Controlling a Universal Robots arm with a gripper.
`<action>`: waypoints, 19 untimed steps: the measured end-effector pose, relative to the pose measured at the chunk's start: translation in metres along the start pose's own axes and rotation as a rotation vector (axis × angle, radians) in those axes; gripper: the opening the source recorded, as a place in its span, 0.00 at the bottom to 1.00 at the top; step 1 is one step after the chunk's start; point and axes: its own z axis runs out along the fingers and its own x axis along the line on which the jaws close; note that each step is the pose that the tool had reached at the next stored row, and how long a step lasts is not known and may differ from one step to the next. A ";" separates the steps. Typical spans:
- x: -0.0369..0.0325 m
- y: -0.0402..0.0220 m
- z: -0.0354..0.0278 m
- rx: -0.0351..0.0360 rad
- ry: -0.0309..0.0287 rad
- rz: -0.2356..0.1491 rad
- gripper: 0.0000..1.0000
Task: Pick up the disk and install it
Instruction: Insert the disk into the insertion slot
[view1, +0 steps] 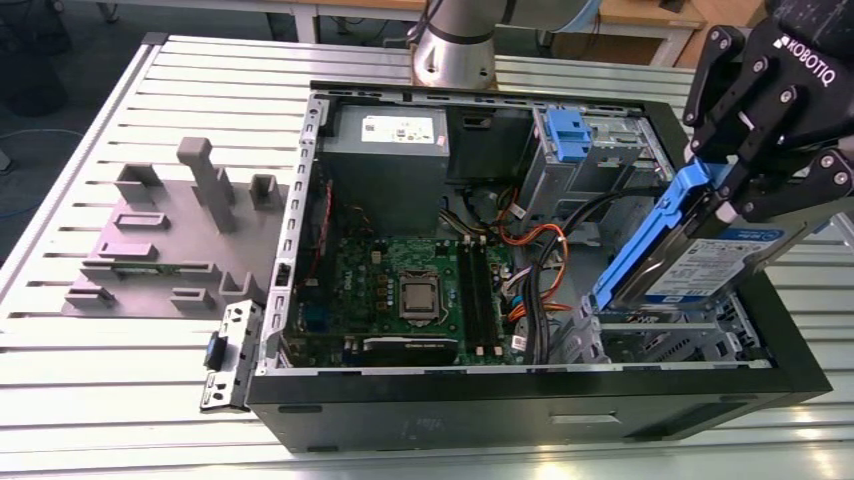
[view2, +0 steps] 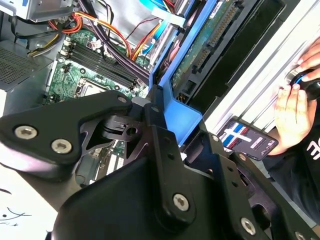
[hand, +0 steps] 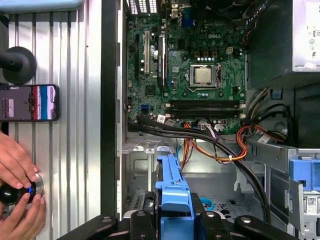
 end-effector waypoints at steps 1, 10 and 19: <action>0.0002 0.0000 0.0005 0.0006 0.0000 0.000 0.36; 0.0023 0.0000 0.0046 0.0057 0.0005 -0.002 0.36; 0.0039 -0.0001 0.0057 0.0078 0.0001 -0.007 0.36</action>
